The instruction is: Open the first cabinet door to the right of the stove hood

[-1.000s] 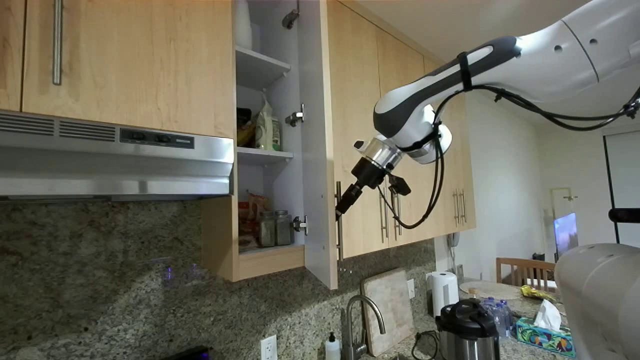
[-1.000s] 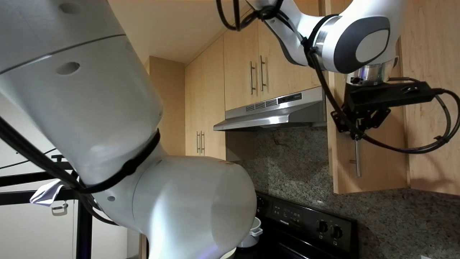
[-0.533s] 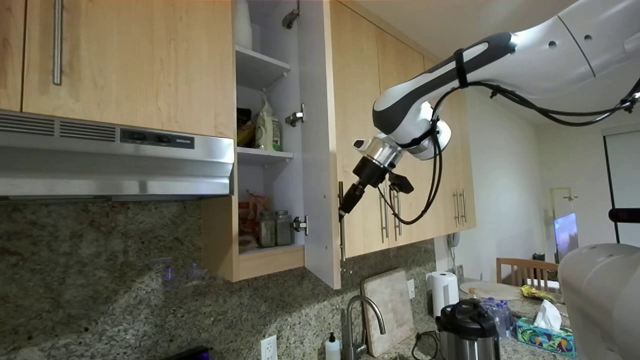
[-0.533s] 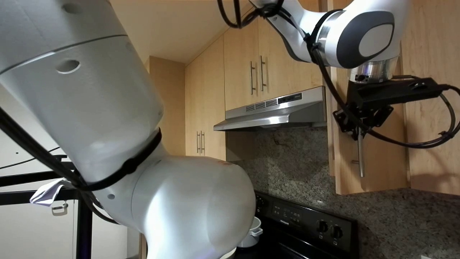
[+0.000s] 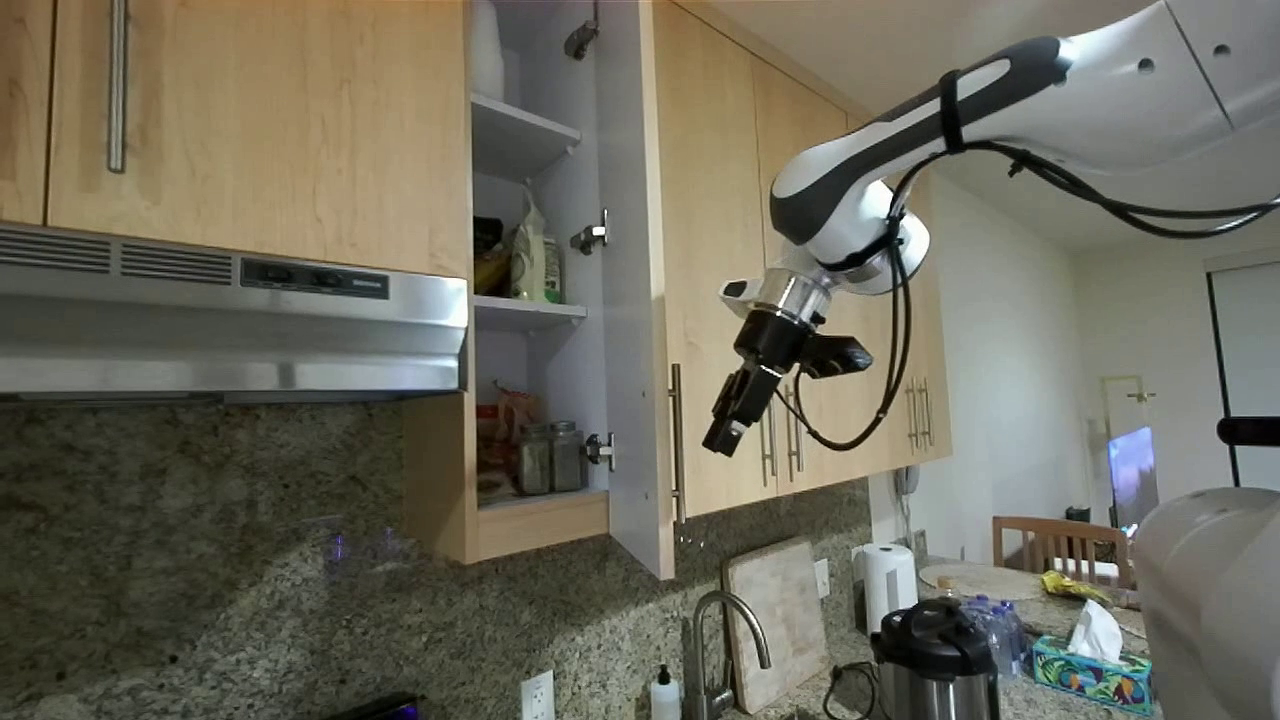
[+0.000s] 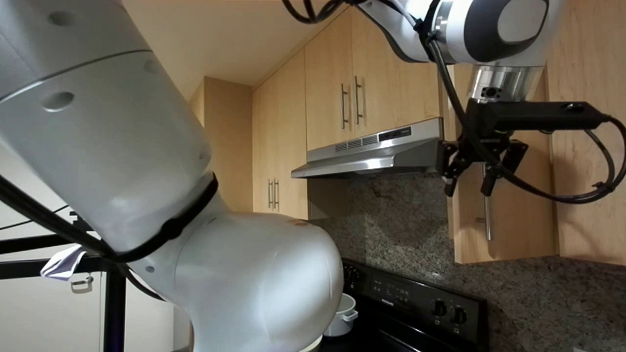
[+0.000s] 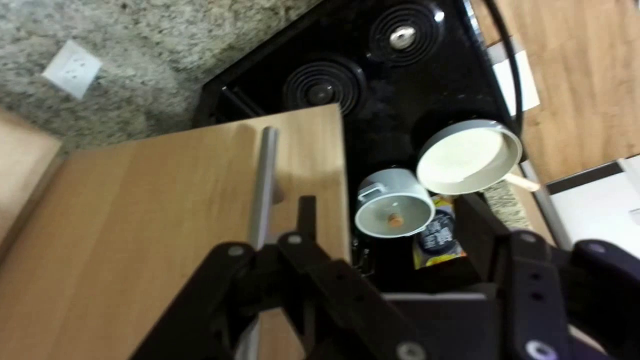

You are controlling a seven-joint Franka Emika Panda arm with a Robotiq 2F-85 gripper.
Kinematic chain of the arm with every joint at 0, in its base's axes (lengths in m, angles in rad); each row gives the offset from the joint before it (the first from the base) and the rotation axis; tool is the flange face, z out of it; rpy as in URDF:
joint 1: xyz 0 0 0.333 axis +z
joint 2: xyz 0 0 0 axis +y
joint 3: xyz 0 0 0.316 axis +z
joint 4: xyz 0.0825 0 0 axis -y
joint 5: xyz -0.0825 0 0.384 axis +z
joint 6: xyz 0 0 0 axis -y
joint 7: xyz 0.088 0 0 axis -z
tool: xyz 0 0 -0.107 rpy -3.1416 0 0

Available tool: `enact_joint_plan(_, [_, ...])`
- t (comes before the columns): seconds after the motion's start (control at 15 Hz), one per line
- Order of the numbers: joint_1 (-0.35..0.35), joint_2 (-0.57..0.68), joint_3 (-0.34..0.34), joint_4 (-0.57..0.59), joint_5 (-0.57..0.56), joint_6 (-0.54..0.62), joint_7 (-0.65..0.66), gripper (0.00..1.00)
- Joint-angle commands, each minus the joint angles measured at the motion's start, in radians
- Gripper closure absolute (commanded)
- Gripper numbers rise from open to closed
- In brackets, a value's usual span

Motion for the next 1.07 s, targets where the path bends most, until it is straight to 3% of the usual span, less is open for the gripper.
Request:
enact_joint_plan(0.0, [-0.131,-0.076,0.075,-0.031,0.003,-0.204,-0.066,0.00])
enact_joint_plan(0.27, [-0.213,-0.127,0.128,-0.037,-0.007,-0.362,-0.067,0.00])
enact_joint_plan(0.53, [-0.235,-0.187,0.186,-0.072,0.013,-0.407,-0.043,0.00])
enact_joint_plan(1.0, [-0.207,-0.287,0.329,-0.150,0.180,-0.250,0.097,0.00])
